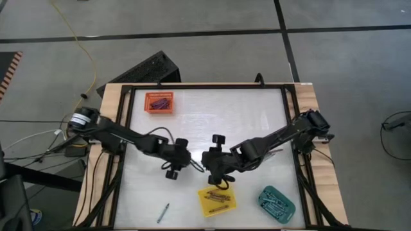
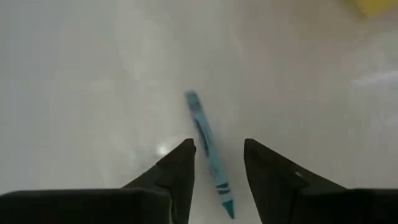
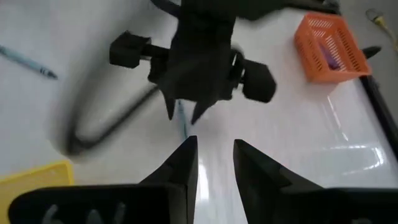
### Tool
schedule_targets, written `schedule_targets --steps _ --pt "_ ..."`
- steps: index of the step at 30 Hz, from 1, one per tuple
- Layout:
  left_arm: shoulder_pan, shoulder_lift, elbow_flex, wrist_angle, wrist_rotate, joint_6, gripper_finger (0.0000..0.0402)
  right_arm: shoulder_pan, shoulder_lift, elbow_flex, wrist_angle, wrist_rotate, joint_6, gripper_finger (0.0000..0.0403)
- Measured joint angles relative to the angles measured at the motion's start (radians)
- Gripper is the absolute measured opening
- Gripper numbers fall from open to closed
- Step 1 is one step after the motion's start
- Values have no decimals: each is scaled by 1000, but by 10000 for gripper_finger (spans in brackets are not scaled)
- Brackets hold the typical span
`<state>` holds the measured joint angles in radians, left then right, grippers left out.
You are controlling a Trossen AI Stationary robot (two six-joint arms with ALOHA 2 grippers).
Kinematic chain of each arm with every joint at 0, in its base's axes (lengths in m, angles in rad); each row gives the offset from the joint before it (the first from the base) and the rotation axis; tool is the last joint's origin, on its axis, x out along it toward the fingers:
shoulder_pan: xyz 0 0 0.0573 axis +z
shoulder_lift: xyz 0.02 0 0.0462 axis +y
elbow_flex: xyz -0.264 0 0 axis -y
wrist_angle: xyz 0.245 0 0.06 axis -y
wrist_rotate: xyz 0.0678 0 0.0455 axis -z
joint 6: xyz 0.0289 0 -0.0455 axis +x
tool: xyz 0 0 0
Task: Sort crayons
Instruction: Put the green crayon into the green bin
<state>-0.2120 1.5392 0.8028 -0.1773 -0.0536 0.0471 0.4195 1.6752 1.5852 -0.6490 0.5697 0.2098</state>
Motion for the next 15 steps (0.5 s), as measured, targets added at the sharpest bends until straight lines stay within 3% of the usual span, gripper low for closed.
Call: schedule_targets --steps 7,11,15 --pt "44 136 2 21 139 -46 127 26 0 -2 -29 1 20 114" --pt "20 157 4 5 30 -90 120 39 0 -2 -48 2 29 114" --pt "-1 159 3 -8 -56 -98 61 44 0 -1 -74 4 44 113"
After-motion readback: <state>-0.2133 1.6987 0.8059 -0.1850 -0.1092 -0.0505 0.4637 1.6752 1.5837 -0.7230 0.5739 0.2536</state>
